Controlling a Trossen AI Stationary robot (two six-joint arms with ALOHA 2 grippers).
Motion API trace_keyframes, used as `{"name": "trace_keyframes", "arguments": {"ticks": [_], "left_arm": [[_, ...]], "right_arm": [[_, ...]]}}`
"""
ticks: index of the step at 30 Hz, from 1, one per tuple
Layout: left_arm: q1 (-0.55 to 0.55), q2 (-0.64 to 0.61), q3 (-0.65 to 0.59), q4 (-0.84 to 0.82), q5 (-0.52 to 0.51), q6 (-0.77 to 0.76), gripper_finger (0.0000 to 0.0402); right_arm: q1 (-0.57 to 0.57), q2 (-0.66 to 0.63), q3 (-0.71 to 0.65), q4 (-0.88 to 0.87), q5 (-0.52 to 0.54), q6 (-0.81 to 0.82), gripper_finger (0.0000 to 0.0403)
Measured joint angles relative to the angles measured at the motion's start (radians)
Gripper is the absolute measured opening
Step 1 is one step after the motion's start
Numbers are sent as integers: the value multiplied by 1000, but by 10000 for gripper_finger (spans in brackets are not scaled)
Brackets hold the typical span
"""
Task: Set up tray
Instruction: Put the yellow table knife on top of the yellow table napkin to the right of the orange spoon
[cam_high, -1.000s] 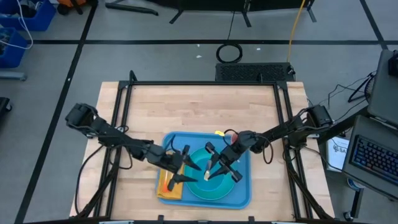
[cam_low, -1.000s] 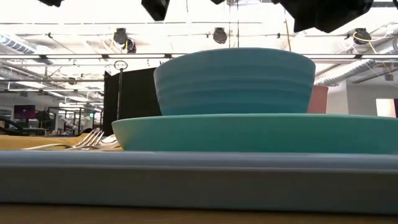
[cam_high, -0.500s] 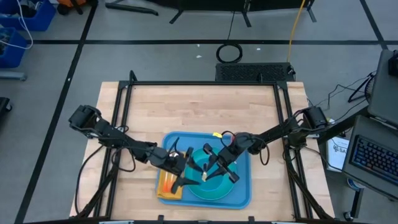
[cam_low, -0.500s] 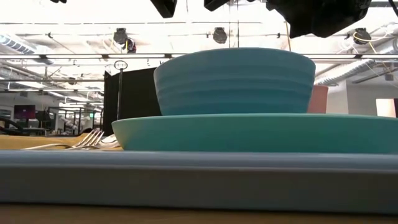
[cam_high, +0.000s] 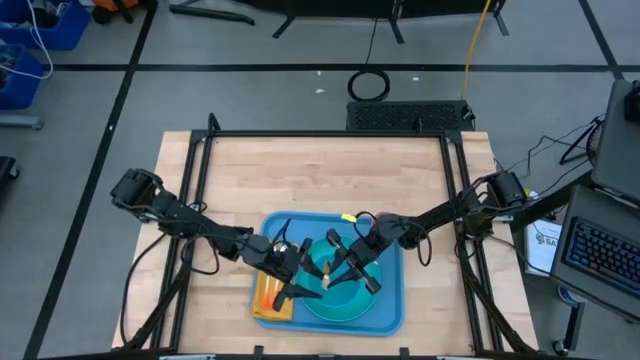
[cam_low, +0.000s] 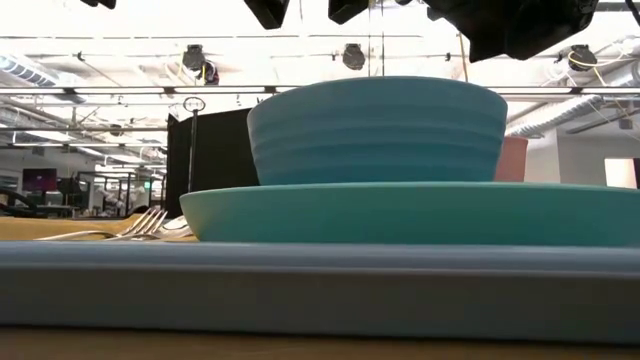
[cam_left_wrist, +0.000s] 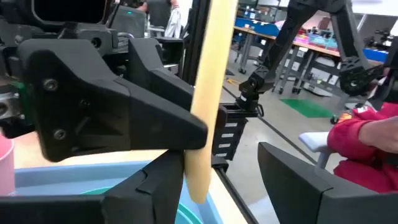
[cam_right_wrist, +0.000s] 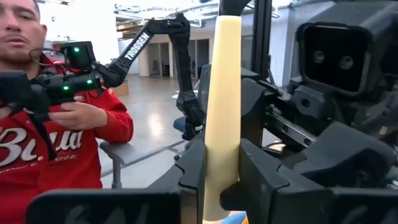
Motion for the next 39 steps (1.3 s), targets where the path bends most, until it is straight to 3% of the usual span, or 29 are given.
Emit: {"name": "trace_keyframes", "arguments": {"ticks": [7, 21, 33, 39], "left_arm": [[5, 0, -1, -19, -4, -1, 168], [13, 0, -2, -35, -22, 11, 49], [1, 0, -2, -38, -58, 12, 47], [-7, 0, -2, -52, -117, 16, 47]], "right_arm": [[0, -1, 0, -40, 23, -9, 55], [0, -1, 0, -74, 44, -30, 55], [0, -2, 0, -95, 70, -9, 55], [0, -2, 0, -97, 72, 14, 87]]}}
